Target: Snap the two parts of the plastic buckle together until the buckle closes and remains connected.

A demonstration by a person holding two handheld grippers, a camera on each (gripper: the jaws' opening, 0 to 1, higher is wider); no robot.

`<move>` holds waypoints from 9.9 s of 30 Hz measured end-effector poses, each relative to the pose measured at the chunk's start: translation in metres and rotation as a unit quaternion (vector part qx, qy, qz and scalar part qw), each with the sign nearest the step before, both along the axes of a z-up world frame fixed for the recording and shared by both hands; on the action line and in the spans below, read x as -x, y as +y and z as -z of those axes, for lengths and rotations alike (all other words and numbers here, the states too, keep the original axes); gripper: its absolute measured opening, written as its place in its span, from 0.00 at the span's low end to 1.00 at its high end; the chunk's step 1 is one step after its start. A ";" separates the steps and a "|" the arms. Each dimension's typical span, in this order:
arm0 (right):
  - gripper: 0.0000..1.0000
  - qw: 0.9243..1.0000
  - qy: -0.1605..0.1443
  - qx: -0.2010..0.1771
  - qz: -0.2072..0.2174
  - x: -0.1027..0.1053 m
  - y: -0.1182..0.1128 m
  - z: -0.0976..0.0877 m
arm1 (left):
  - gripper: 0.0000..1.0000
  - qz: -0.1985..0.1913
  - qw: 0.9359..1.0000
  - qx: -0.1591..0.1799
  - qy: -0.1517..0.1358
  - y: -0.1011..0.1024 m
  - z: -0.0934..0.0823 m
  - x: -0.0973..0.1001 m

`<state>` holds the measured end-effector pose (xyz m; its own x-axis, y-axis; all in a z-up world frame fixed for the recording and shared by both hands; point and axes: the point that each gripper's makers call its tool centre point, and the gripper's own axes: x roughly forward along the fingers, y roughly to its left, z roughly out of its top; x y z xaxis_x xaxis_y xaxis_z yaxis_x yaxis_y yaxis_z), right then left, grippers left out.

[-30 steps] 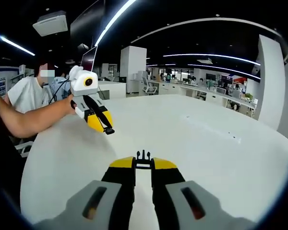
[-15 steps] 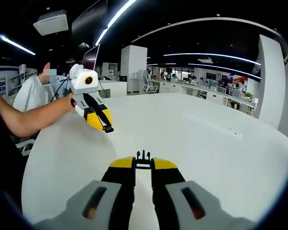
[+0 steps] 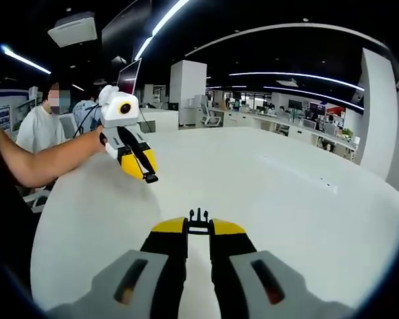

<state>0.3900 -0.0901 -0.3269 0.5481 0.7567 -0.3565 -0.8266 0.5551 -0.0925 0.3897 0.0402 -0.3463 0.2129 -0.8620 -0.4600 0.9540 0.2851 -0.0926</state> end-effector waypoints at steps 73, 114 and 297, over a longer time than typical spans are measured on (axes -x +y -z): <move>0.11 0.993 0.027 0.036 -0.112 0.073 0.027 0.031 | 0.11 0.092 0.995 -0.012 0.027 -0.008 0.020 0.060; 0.11 0.989 0.033 0.044 -0.138 0.080 0.037 0.042 | 0.11 0.126 0.992 -0.009 0.009 -0.023 0.028 0.076; 0.10 0.984 0.009 0.037 -0.171 0.084 0.063 0.042 | 0.11 0.164 0.986 0.003 -0.029 -0.062 0.031 0.103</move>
<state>0.3057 -0.0273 -0.3690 0.2587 0.8676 -0.4247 -0.9659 0.2358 -0.1066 0.2871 -0.0218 -0.3770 -0.0524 -0.8914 -0.4502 0.9985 -0.0405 -0.0360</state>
